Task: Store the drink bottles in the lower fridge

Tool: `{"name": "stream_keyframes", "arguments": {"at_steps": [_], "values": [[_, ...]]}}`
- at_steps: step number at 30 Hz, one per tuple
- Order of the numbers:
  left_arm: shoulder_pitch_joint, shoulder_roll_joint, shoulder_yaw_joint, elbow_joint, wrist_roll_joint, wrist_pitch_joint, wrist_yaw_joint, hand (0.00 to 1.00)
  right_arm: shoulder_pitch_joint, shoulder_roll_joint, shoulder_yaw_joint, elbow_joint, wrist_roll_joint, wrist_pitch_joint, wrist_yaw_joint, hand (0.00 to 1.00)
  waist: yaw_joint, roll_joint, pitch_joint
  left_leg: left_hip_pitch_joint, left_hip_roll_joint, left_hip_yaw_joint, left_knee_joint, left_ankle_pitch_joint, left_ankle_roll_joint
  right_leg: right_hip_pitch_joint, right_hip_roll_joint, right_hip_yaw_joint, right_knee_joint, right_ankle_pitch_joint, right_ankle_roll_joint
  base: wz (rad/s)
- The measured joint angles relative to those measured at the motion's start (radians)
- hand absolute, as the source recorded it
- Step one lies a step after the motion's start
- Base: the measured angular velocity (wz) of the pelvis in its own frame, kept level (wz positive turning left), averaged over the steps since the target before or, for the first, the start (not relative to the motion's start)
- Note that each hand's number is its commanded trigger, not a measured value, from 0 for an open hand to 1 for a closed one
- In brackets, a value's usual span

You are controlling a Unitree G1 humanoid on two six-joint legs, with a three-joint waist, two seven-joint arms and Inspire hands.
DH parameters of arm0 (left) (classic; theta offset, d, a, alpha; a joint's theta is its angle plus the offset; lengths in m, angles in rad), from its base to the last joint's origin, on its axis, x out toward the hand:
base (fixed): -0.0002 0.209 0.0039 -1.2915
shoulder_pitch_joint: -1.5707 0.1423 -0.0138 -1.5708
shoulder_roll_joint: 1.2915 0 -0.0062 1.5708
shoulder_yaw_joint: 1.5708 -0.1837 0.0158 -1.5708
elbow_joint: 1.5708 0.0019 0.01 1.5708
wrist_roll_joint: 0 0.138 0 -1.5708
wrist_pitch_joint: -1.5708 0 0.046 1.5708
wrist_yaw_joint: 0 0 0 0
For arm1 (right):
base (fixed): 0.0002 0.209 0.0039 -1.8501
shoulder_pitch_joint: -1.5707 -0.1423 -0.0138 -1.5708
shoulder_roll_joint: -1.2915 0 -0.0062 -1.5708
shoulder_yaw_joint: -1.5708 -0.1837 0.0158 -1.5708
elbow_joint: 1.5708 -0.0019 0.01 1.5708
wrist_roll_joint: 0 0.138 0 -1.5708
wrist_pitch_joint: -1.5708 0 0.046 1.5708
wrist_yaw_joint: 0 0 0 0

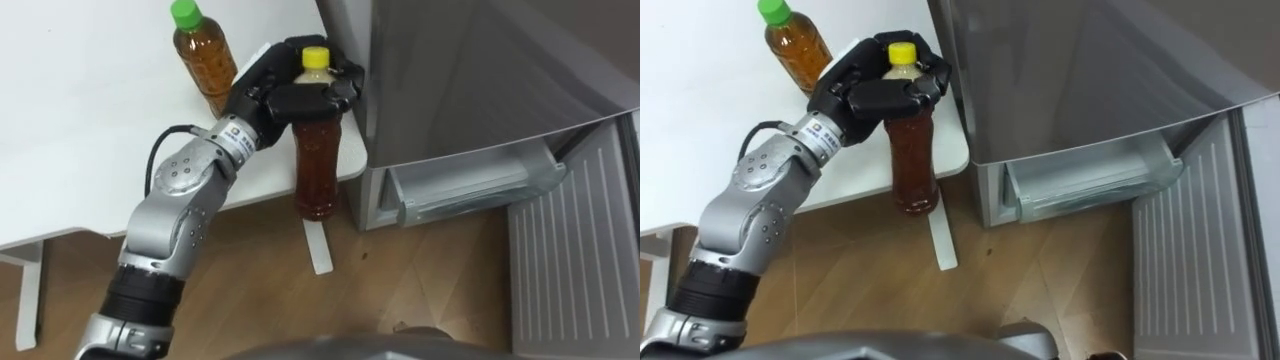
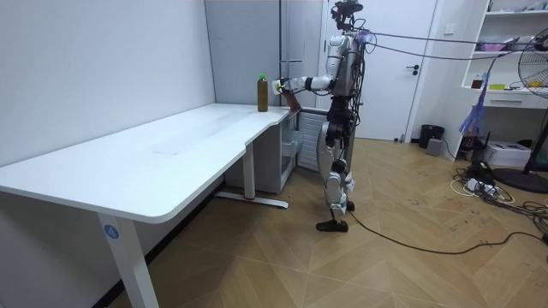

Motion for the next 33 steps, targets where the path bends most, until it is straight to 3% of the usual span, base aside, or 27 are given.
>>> {"name": "stream_keyframes", "arguments": {"at_steps": [13, 20, 29, 31, 33], "values": [[0.000, 0.000, 0.000, 0.000, 0.000, 0.000, 0.001, 1.00, -0.006, 0.000, 0.000, 0.001, 0.002, 0.000, -0.004, 0.00, 0.005, 0.002, -0.0032, -0.003, 0.004, 0.000, 0.002, 0.000, 0.000, 0.001, 0.002, -0.019, 0.005, 0.002, -0.002, 0.03], [0.002, -0.002, -0.031, -0.001, 0.001, 0.000, 0.005, 1.00, -0.035, 0.000, -0.002, -0.003, 0.052, -0.002, -0.013, 0.00, 0.005, 0.010, -0.0238, 0.003, 0.005, -0.003, 0.002, 0.000, 0.000, 0.009, 0.003, -0.021, 0.004, 0.003, -0.003, 0.00], [0.004, -0.031, -0.051, -0.006, -0.001, -0.003, 0.006, 1.00, -0.047, -0.006, 0.040, -0.028, 0.062, -0.002, -0.032, 0.00, 0.066, -0.006, -0.0139, -0.013, 0.007, -0.006, 0.005, 0.000, 0.000, -0.015, 0.005, -0.021, 0.018, 0.003, -0.004, 0.00], [0.005, -0.031, -0.052, -0.005, -0.001, -0.004, 0.007, 1.00, -0.051, -0.011, 0.040, -0.042, 0.066, -0.021, -0.033, 0.00, 0.080, -0.017, -0.0073, -0.015, 0.007, -0.014, 0.007, 0.000, 0.000, -0.015, 0.006, -0.022, 0.018, 0.003, -0.004, 0.04], [0.006, -0.029, -0.052, -0.006, -0.001, -0.017, 0.007, 1.00, -0.051, -0.008, 0.044, -0.059, 0.068, -0.046, -0.042, 0.00, 0.087, -0.026, -0.0069, -0.026, 0.006, -0.022, 0.012, 0.000, 0.000, -0.015, 0.005, -0.035, 0.015, 0.004, -0.004, 0.15]]}}
